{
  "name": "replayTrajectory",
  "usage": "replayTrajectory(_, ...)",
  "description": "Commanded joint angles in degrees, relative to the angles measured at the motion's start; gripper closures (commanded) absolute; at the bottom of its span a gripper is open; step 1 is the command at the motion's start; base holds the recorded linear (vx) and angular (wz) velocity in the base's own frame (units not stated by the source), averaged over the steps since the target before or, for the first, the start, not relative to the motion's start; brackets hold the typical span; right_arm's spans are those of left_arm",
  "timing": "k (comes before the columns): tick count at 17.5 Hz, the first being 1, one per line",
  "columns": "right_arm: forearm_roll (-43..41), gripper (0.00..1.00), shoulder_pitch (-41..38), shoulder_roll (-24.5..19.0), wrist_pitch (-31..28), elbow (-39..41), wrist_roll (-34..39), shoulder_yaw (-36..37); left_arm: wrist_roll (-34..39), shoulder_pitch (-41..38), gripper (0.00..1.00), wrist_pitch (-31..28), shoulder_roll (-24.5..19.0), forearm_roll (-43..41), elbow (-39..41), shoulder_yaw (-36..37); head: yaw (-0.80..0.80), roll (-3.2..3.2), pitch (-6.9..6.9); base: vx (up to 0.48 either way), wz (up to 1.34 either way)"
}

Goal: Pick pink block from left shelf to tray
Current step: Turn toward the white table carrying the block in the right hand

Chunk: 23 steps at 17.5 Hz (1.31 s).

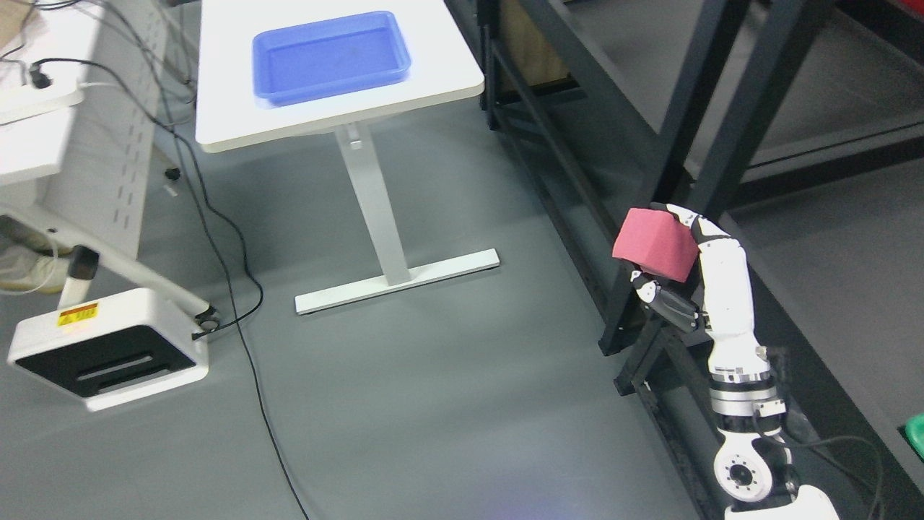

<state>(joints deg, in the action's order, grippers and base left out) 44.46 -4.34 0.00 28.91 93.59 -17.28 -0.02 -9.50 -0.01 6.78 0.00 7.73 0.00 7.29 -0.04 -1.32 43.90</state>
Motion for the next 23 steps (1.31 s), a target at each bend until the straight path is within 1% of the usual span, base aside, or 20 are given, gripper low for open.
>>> replayTrajectory(1, -0.2, 0.94, 0.0, 1.0, 0.1, 0.0, 0.0, 1.3, 0.0, -1.1, 0.00, 0.0, -1.0, 0.0, 1.0, 0.0, 0.00, 0.00, 0.00, -0.084, 0.60)
replayTrajectory(8, -0.2, 0.94, 0.0, 1.0, 0.1, 0.0, 0.0, 1.3, 0.0, -1.1, 0.00, 0.0, -1.0, 0.0, 1.0, 0.0, 0.00, 0.00, 0.00, -0.048, 0.47)
replayTrajectory(16, -0.2, 0.94, 0.0, 1.0, 0.1, 0.0, 0.0, 1.3, 0.0, -1.1, 0.00, 0.0, -1.0, 0.0, 1.0, 0.0, 0.00, 0.00, 0.00, 0.015, 0.07)
replayTrajectory(23, -0.2, 0.94, 0.1, 1.0, 0.1, 0.0, 0.1, 1.3, 0.0, -1.1, 0.00, 0.0, -1.0, 0.0, 1.0, 0.0, 0.00, 0.00, 0.00, 0.063, 0.25)
